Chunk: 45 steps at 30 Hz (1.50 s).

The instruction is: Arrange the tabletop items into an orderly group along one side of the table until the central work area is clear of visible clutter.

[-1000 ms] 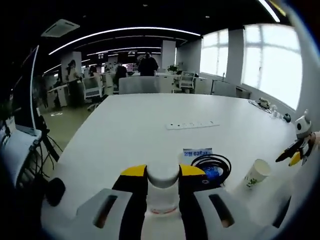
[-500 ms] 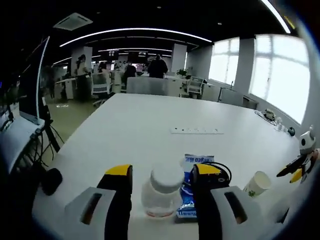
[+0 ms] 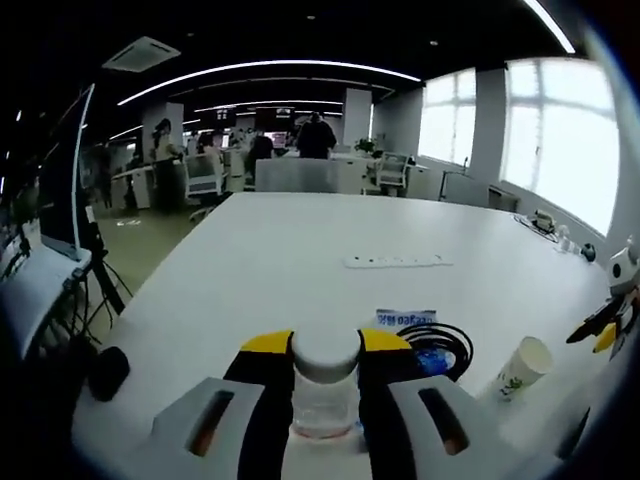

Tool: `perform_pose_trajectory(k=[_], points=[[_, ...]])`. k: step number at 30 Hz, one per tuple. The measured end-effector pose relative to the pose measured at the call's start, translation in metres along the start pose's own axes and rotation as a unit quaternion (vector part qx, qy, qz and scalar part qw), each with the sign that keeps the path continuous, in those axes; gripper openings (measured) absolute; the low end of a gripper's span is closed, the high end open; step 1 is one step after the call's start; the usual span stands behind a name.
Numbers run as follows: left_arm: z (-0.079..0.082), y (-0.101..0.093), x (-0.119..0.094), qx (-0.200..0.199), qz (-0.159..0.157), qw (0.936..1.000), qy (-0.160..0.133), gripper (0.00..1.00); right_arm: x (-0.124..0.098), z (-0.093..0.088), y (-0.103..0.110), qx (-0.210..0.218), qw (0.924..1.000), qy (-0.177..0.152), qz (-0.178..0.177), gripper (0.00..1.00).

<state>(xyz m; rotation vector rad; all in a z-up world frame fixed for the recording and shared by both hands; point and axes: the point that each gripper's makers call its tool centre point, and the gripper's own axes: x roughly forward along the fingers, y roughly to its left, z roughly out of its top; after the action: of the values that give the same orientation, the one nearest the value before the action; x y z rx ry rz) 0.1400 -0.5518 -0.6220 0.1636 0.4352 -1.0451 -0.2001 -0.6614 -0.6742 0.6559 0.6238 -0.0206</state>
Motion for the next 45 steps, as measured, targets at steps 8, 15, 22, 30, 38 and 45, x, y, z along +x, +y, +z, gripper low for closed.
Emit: perform_pose_trajectory(k=[8, 15, 22, 30, 38, 45], points=[[0.037, -0.003, 0.019, 0.038, -0.029, 0.9987, -0.018, 0.22, 0.0, -0.002, 0.001, -0.001, 1.0, 0.004, -0.001, 0.57], [0.07, 0.008, 0.048, 0.064, -0.044, 0.9966, -0.03, 0.22, -0.004, -0.001, -0.002, 0.002, 1.0, 0.0, -0.007, 0.57], [0.087, 0.008, 0.066, 0.072, -0.048, 0.9959, -0.027, 0.22, -0.007, -0.001, -0.007, 0.014, 0.9998, -0.008, -0.015, 0.57], [0.075, 0.003, 0.077, 0.06, -0.058, 0.9964, -0.013, 0.22, -0.009, -0.002, -0.011, 0.019, 0.9995, -0.011, -0.021, 0.57], [0.052, 0.0, 0.083, 0.051, -0.05, 0.9974, 0.012, 0.22, -0.01, -0.003, -0.013, 0.022, 0.9995, -0.011, -0.02, 0.57], [0.045, 0.001, 0.083, 0.042, -0.043, 0.998, 0.021, 0.22, -0.01, -0.005, -0.014, 0.024, 0.9995, -0.01, -0.019, 0.56]])
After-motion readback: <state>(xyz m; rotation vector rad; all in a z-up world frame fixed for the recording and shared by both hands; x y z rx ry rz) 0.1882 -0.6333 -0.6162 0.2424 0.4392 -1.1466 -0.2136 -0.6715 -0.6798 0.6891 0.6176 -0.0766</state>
